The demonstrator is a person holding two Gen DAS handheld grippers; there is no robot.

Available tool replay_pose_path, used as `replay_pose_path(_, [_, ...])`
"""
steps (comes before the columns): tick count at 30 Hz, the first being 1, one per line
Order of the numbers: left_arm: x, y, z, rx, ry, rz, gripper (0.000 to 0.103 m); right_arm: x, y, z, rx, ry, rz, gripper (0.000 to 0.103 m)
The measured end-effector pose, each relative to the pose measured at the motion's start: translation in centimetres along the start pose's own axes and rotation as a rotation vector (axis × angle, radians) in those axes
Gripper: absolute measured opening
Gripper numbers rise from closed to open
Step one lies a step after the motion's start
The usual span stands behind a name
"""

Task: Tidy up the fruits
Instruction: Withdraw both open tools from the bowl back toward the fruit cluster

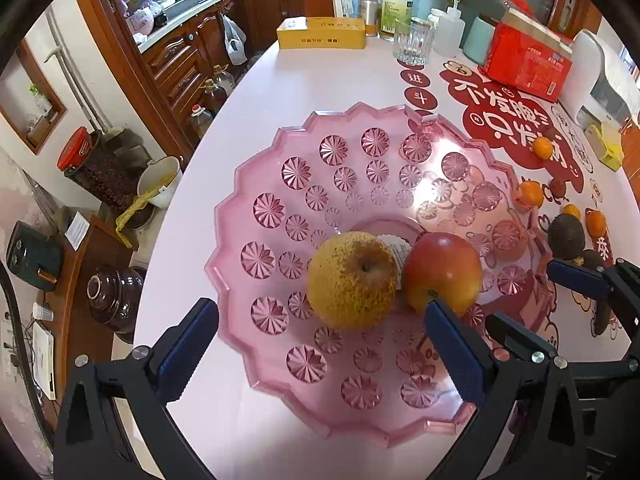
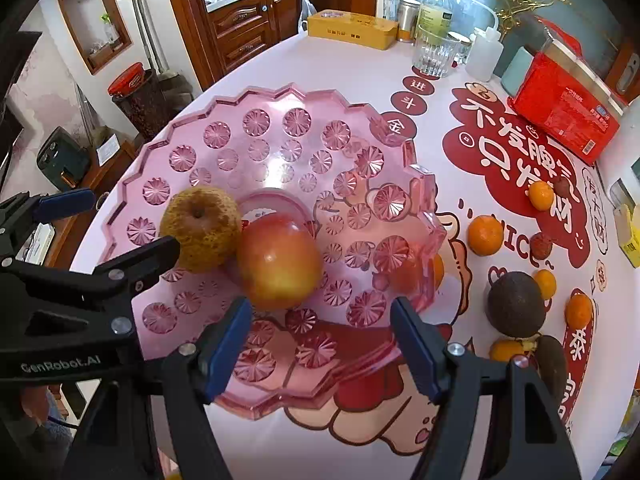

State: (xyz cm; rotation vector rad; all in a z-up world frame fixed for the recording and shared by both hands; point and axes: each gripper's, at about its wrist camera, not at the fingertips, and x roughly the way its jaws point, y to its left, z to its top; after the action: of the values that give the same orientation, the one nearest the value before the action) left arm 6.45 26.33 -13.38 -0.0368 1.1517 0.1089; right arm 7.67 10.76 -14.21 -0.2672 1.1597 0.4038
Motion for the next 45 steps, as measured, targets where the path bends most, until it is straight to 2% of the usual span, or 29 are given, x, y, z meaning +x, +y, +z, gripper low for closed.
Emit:
replay_pose_path(12, [-5.1, -1.3, -1.0, 0.021, -0.085, 0.008, 0.102, -4.1, 0.0, -1.5, 0.009, -0.094, -0.016, 0.072])
replay_pose_path(16, [-7.7, -2.8, -0.9, 0.045, -0.163, 0.023, 0.102, -6.0, -0.9, -2.2, 0.031, -0.157, -0.033, 0.072])
replay_pose_path(24, [-13.6, -7.0, -0.4, 0.099, -0.341, -0.001, 0.102, -11.5, -4.6, -3.9, 0.102, -0.352, -0.098, 0.072])
replay_pose_path(29, [-15.6, -10.4, 0.5, 0.126, -0.399, -0.006, 0.102, -14.4, -7.9, -5.2, 0.138, -0.417, -0.140, 0.072])
replay_pose_path(37, [-14.7, -16.4, 1.4, 0.200, -0.355, -0.078, 0.102, -17.5, -13.7, -8.3, 0.206, -0.477, -0.235, 0.072])
replay_pose_path(41, [-12.8, -20.6, 1.6, 0.288, -0.310, -0.123, 0.102, -17.1, -16.9, -9.9, 0.256, -0.451, -0.267, 0.072])
replay_pose_path(45, [-9.3, -24.3, 1.4, 0.378, -0.237, -0.159, 0.102, -15.3, -20.2, -11.5, 0.317, -0.397, -0.260, 0.072])
